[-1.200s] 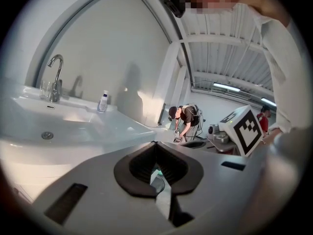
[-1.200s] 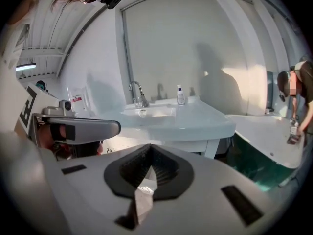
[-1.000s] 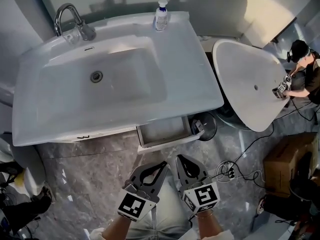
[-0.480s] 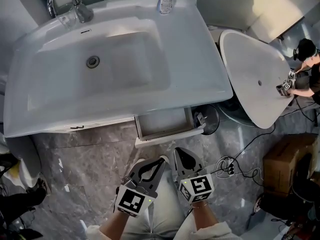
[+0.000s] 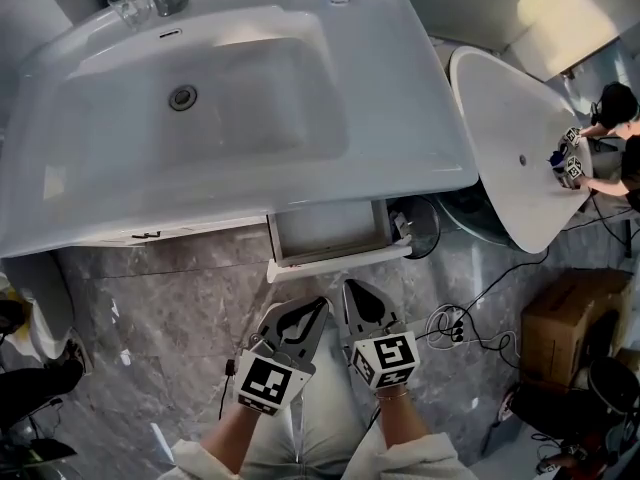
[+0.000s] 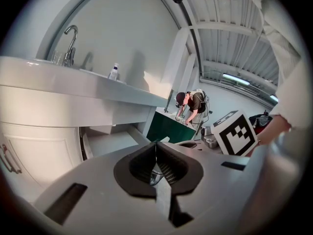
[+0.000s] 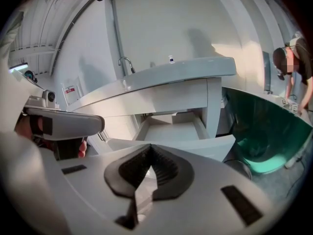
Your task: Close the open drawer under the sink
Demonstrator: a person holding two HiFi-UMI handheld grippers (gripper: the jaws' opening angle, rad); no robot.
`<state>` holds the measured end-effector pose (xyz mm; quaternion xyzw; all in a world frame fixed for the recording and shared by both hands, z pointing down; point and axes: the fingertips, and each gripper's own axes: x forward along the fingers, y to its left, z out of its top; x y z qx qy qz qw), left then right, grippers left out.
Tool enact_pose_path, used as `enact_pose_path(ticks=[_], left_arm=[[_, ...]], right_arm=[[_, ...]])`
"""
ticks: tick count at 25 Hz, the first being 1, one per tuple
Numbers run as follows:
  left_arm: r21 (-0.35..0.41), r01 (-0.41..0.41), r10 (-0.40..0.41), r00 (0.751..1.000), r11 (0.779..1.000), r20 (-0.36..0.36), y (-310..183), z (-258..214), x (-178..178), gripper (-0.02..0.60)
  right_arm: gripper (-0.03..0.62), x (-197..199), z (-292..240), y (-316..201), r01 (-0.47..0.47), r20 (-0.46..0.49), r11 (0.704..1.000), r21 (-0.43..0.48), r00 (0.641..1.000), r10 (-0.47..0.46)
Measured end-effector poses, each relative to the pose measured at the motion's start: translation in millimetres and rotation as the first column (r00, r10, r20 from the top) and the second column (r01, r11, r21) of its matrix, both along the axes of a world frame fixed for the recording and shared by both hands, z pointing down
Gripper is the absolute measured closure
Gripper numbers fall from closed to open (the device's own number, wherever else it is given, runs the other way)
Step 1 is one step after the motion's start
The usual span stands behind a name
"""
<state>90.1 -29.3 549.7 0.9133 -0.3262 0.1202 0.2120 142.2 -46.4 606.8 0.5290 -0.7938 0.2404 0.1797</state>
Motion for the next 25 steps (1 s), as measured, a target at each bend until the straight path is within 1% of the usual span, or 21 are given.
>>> enact_pose_path(ticks=[6,10,14,17,25], left_arm=[[-0.023,-0.001,0.002,1.000,1.000,0.019,2,18,1,0.565],[-0.027,-0.018,0.019,0.999,0.999,0.030,4,26,3,0.565],[-0.028,-0.029,0.030,0.999,0.999,0.038,4,31,4,0.565],[-0.026,-0.037,0.038,0.998,0.999,0.042,2,32,3,0.565],[-0.023,-0.021,0.021,0.999,1.000,0.041,-5,31,1,0.565]], right_arm=[[0.585,2,28,-2,-0.004,0.013,0.999,-0.043,1.000,0.005],[0.585,-1,41,-9,0.003,0.023,0.998,-0.057,1.000,-0.002],[0.585,-7,44,-17,0.021,0.041,0.998,-0.051,0.999,-0.019],[0.585,-8,44,-18,0.015,0.055,0.999,-0.041,0.998,-0.013],[0.585,-7,41,-18,0.008,0.040,1.000,-0.015,0.999,-0.008]])
